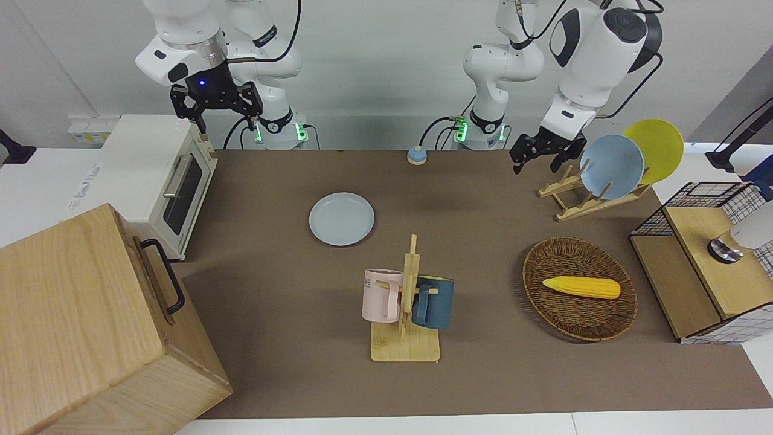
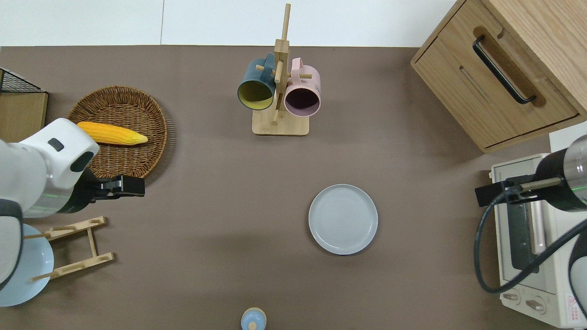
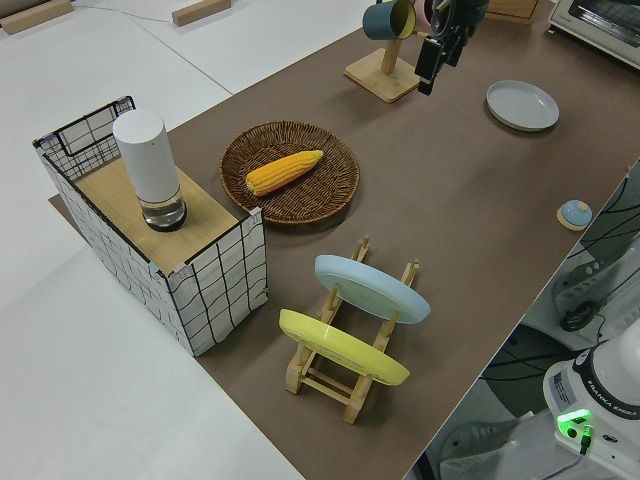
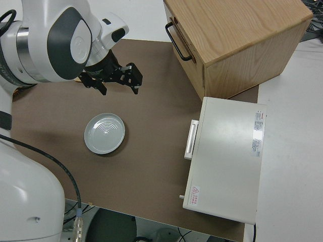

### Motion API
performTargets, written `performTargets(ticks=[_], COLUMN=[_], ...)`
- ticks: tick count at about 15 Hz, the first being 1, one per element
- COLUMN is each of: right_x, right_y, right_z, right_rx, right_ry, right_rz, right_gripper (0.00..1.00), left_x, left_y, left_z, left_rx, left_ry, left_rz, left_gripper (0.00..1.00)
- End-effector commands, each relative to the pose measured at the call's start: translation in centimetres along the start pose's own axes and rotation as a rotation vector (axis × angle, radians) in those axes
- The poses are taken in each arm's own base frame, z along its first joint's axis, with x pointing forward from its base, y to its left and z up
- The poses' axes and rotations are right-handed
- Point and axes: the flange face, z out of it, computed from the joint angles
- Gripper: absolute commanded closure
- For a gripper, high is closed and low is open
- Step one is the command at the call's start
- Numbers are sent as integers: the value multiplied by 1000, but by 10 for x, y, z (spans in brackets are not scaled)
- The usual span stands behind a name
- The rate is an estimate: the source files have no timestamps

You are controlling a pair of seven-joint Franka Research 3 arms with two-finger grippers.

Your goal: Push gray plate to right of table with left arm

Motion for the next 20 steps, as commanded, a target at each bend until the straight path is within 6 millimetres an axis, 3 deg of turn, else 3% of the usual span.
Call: performTargets(ticks=[1,3,9,20], right_x=[-5,-5,-5,-5], right_y=[1,1,1,1], right_z=[-2,-2,-2,-2], right_rx=[-2,-2,-2,-1], right_ry=[-6,-6,-6,-6], right_rz=[-4,-4,-4,-4], right_gripper=[7,5,5,5], left_x=[-1,-5,-12,-13], left_y=[4,2,-31,-34], left_z=[-59,-80,-103,-107], left_rx=[18,22,19,16], left_ry=[13,1,-21,-5], left_rz=[17,17,-43,-59], left_gripper=[5,5,5,5])
